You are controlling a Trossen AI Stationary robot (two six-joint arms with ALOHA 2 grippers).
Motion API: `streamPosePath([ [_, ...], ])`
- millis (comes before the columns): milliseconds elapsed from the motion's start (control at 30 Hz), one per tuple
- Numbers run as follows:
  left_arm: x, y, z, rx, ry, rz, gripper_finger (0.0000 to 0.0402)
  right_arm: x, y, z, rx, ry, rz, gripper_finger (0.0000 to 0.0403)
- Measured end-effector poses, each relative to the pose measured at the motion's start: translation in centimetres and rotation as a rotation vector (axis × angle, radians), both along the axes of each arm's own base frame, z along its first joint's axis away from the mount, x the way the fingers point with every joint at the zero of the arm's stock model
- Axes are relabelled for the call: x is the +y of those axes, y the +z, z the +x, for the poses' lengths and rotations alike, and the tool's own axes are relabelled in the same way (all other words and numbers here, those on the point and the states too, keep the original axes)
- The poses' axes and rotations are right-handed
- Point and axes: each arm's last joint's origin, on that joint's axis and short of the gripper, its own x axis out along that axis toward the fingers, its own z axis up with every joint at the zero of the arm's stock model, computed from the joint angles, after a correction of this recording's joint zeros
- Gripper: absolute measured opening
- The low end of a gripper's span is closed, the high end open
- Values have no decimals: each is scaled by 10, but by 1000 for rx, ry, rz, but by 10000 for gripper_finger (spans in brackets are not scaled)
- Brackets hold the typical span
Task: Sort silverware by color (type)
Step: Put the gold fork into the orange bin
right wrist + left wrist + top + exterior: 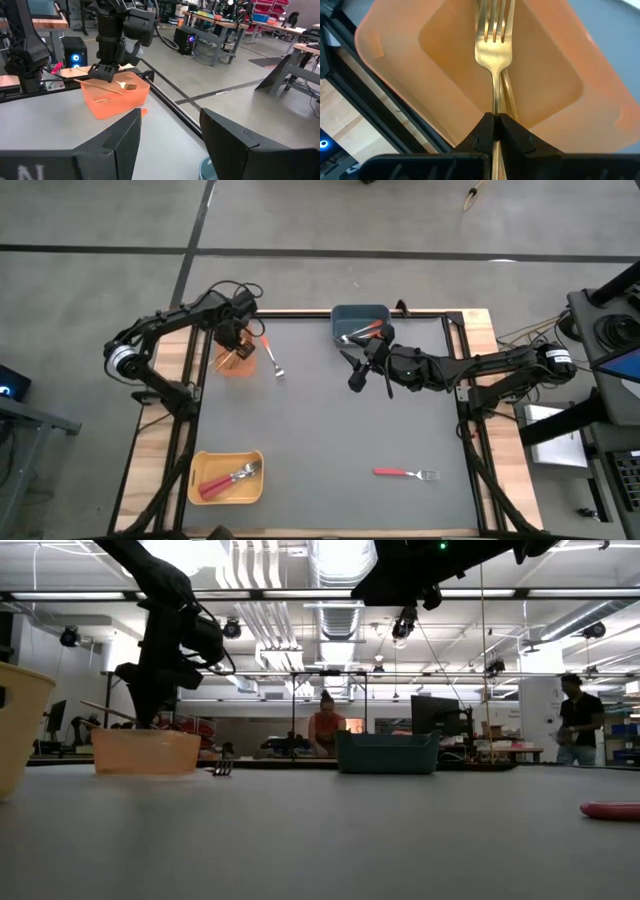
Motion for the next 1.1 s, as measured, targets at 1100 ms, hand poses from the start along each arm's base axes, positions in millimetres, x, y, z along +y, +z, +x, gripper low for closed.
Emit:
streamPosePath([
  [1100,16,0,3,-101,51,120,0,0,0,0,6,2,-9,194],
])
